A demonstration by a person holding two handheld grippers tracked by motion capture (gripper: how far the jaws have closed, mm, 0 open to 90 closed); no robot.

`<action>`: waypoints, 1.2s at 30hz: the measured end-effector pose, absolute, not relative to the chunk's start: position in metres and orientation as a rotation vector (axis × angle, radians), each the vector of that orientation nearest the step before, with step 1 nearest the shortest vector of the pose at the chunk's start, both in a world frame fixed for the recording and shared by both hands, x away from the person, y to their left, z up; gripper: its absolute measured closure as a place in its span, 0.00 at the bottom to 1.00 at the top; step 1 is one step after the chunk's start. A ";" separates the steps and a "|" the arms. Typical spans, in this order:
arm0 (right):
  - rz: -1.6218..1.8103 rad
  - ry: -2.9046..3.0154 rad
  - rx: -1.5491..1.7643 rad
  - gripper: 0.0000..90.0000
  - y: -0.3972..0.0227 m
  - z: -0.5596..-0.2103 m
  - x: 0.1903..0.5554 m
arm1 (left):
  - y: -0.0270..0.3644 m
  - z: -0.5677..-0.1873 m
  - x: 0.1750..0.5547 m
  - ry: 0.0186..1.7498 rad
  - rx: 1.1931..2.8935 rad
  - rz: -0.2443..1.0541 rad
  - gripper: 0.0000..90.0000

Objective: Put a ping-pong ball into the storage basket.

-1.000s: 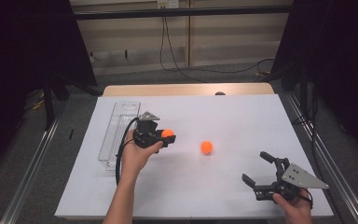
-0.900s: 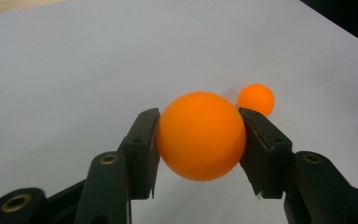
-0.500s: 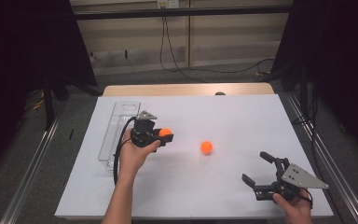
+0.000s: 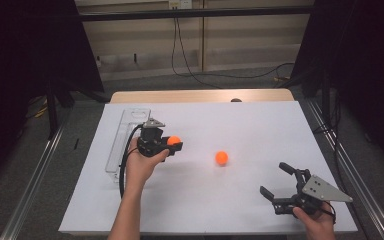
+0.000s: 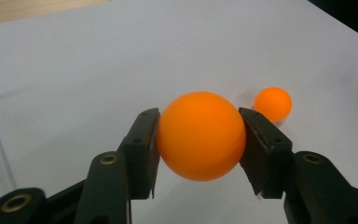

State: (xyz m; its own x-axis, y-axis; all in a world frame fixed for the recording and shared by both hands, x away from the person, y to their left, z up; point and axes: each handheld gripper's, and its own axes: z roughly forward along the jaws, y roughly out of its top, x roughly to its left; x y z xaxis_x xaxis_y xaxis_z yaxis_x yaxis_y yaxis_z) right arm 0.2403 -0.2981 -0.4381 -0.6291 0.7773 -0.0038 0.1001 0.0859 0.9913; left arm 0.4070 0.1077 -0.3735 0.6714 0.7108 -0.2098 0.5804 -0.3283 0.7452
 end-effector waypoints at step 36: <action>1.597 1.818 0.863 0.02 -0.298 -0.437 0.239 | 0.124 -0.367 0.408 1.025 2.004 0.237 0.57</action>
State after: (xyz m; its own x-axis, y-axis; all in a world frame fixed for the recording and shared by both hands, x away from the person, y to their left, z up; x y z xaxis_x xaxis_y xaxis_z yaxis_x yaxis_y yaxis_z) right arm 0.2393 -0.2976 -0.4372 -0.6330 0.7741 0.0009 0.1008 0.0813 0.9916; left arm 0.4076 0.1237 -0.3674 0.6461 0.7375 -0.1969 0.5764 -0.3021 0.7593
